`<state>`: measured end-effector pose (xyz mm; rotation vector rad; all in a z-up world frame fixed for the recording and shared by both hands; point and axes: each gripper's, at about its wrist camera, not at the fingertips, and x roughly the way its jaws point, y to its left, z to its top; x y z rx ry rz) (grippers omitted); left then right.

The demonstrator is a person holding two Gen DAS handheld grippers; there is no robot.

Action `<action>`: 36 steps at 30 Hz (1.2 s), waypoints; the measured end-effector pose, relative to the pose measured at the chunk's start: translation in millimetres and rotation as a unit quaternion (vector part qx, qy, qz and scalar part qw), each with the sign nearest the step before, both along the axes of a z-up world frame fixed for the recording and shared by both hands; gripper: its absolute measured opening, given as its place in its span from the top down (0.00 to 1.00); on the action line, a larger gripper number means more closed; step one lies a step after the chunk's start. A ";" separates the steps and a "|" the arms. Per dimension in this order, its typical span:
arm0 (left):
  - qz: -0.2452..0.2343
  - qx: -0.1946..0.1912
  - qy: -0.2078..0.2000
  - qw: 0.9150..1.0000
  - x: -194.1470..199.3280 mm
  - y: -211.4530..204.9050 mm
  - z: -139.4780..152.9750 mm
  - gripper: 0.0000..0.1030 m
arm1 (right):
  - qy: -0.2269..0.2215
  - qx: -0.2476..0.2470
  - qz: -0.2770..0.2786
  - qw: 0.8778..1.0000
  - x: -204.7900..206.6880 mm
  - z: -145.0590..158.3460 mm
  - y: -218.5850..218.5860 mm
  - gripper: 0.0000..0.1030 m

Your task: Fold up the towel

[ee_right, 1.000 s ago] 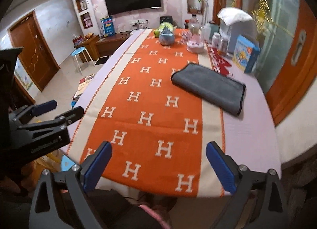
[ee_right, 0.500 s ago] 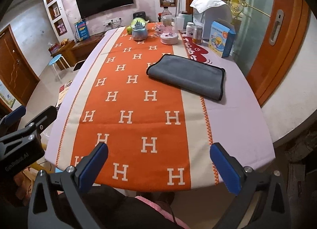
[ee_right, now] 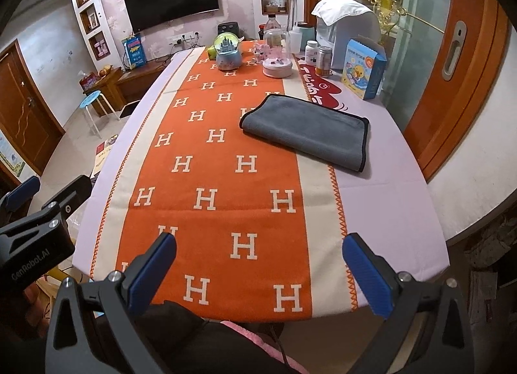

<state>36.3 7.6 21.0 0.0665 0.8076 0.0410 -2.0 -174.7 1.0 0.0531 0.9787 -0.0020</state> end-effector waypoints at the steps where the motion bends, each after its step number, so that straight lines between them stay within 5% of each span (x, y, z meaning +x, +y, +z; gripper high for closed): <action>1: 0.001 0.000 0.000 1.000 0.5 0.2 -0.2 0.01 | 0.000 0.000 0.000 1.000 -0.1 0.1 -0.1 0.00; 36: 0.003 0.000 -0.001 1.000 -2.0 1.7 -1.2 0.01 | 0.010 0.001 0.008 1.000 3.5 -8.0 2.6 0.00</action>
